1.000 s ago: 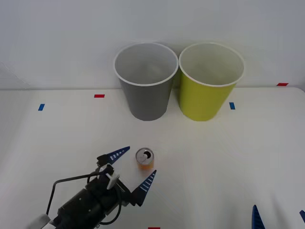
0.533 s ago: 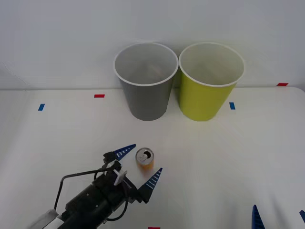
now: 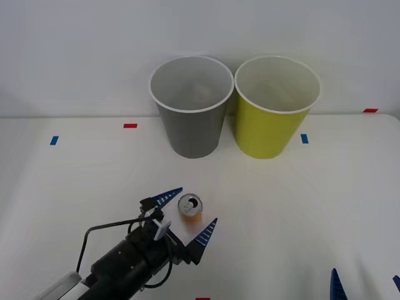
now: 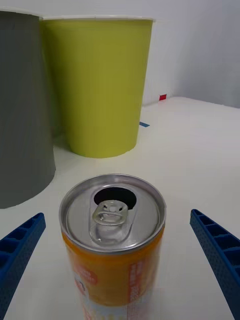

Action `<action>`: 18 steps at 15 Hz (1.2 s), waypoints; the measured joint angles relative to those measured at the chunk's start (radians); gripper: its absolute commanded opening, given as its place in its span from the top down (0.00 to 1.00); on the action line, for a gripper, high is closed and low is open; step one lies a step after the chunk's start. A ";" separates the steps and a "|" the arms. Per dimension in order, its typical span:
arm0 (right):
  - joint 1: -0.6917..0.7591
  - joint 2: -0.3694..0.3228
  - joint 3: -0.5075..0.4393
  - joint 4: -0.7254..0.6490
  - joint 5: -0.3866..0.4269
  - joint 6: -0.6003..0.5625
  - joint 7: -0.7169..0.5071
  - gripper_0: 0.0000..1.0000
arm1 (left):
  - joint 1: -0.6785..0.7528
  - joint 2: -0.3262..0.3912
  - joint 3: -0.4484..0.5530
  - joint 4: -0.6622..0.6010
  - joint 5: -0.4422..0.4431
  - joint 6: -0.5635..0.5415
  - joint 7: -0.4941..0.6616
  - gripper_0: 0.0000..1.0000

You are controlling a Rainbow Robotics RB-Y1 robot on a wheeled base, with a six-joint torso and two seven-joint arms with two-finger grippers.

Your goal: Put cans in the gray bin and PET bottles in the light green bin.

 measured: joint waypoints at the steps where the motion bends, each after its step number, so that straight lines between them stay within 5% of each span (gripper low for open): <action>1: 0.000 0.000 0.000 0.000 0.000 0.000 0.000 0.00 | 0.000 0.002 -0.008 0.000 0.007 0.000 0.001 0.00; 10: 0.000 0.000 0.000 0.000 0.000 0.000 0.000 0.00 | -0.012 0.008 -0.020 0.000 0.040 0.001 -0.001 0.00; 11: 0.000 0.000 0.000 0.000 0.000 0.000 0.000 0.00 | -0.012 0.008 -0.020 0.000 0.040 0.001 -0.001 0.38; 12: 0.000 0.000 0.000 0.000 0.000 0.000 0.000 0.00 | -0.012 0.009 -0.020 0.000 0.040 0.001 -0.001 0.97; 18: 0.000 0.000 0.000 0.000 0.000 0.000 0.000 0.00 | -0.012 0.009 -0.020 0.000 0.040 0.001 -0.002 1.00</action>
